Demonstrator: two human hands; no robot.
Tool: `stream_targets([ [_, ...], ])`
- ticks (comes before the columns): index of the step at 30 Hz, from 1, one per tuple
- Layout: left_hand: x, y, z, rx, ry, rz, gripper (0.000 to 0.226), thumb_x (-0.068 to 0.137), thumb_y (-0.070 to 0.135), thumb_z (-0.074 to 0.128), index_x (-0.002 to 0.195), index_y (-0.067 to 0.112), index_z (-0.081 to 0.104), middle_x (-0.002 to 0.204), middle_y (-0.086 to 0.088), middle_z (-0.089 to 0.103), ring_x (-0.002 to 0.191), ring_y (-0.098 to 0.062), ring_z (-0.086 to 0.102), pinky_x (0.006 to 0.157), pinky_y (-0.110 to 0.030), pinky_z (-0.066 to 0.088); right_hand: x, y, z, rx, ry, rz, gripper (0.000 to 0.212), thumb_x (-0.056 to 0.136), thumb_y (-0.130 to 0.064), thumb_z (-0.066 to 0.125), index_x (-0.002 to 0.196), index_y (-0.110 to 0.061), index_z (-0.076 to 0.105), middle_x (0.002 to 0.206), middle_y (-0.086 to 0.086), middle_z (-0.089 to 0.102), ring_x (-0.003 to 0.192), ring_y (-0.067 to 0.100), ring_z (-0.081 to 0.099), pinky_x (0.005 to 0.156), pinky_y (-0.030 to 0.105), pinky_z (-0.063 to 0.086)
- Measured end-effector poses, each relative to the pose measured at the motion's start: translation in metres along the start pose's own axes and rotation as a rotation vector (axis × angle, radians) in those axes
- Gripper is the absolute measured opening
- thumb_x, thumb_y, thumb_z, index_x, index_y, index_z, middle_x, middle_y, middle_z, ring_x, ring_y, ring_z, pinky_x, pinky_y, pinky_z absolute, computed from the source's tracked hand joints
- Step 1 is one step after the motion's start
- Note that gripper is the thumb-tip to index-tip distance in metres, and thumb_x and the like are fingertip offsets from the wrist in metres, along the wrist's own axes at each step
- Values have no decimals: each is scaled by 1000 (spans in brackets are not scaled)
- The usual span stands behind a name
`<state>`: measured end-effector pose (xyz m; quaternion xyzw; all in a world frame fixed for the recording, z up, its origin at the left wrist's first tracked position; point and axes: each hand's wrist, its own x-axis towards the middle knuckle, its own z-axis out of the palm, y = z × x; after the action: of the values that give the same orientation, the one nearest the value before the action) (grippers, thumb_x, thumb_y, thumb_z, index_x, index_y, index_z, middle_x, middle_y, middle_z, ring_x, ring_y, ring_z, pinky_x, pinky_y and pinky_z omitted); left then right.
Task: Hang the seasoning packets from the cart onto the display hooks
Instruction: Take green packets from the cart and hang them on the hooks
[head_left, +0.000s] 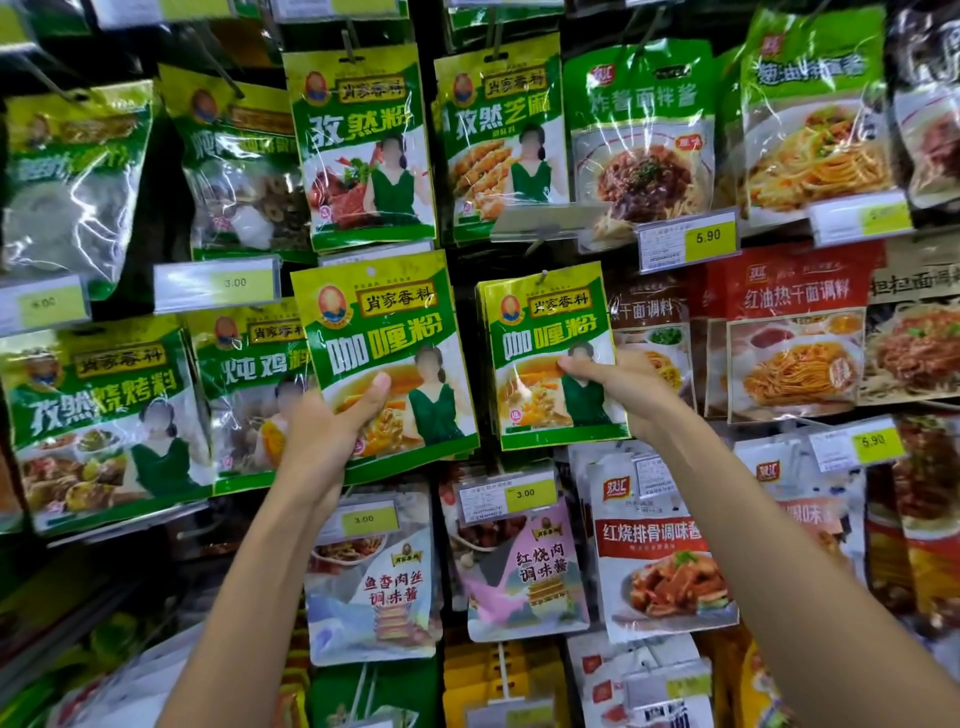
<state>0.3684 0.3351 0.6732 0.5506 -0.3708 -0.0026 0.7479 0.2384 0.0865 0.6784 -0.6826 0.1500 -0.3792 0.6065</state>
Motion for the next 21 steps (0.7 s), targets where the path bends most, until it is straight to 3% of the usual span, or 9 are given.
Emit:
stream_targets([
  [2,1,-1,2,16,-11,-6,48,66,40,74,101,7,65,103,-11,72,105,-27,65,102,-51,44,-1,4,3,-26,23,-29,27,83,-31,74,100,-13,64,108,3,67,104,18,60,99,35,42],
  [4,2,-4,3,34,-10,-1,46,68,38,73,101,6,66,102,-10,73,104,-27,66,102,-51,45,-3,8,4,-50,47,-35,53,82,-39,74,117,-2,58,120,4,60,109,15,55,101,35,38],
  [6,3,-8,6,48,-8,1,40,69,38,73,97,10,68,101,-9,73,103,-26,66,101,-49,45,-5,13,3,-91,74,-55,71,81,-42,73,127,7,51,124,15,61,115,24,56,101,43,42],
  [7,3,-10,7,53,-4,-1,42,69,38,73,99,10,67,101,-8,73,103,-25,66,100,-47,46,-7,17,1,-121,105,-85,66,82,-40,73,125,6,54,118,18,63,111,25,58,97,43,46],
  [10,2,-15,14,35,-7,-23,50,67,37,74,108,10,63,96,0,75,96,-16,70,90,-34,54,-18,26,-5,-207,317,-247,45,83,-32,74,117,-7,57,107,5,64,100,19,61,86,31,52],
  [13,-2,-20,28,19,-61,-38,51,69,35,74,113,13,63,105,-2,73,104,-18,67,98,-41,48,-34,29,-3,-225,510,-459,19,90,-21,66,105,-17,57,94,-6,61,85,7,60,76,17,51],
  [16,-6,-27,46,-22,-129,-75,48,68,37,75,110,14,65,105,-5,73,104,-23,67,99,-45,48,-47,17,12,-117,296,-404,12,96,-27,57,101,-18,63,93,-8,66,88,7,63,77,18,52],
  [19,-12,-32,64,-28,-197,-90,36,71,35,74,103,20,68,101,-3,74,101,-23,69,91,-41,53,-51,3,28,-31,59,-283,33,95,-34,58,104,-3,67,97,8,70,96,21,64,87,31,51],
  [21,-15,-33,74,-16,-241,-85,35,76,33,72,107,18,67,103,-3,74,101,-22,69,92,-41,52,-51,-1,33,-32,3,-237,36,93,-36,60,84,-1,62,87,7,63,90,14,62,89,38,49],
])
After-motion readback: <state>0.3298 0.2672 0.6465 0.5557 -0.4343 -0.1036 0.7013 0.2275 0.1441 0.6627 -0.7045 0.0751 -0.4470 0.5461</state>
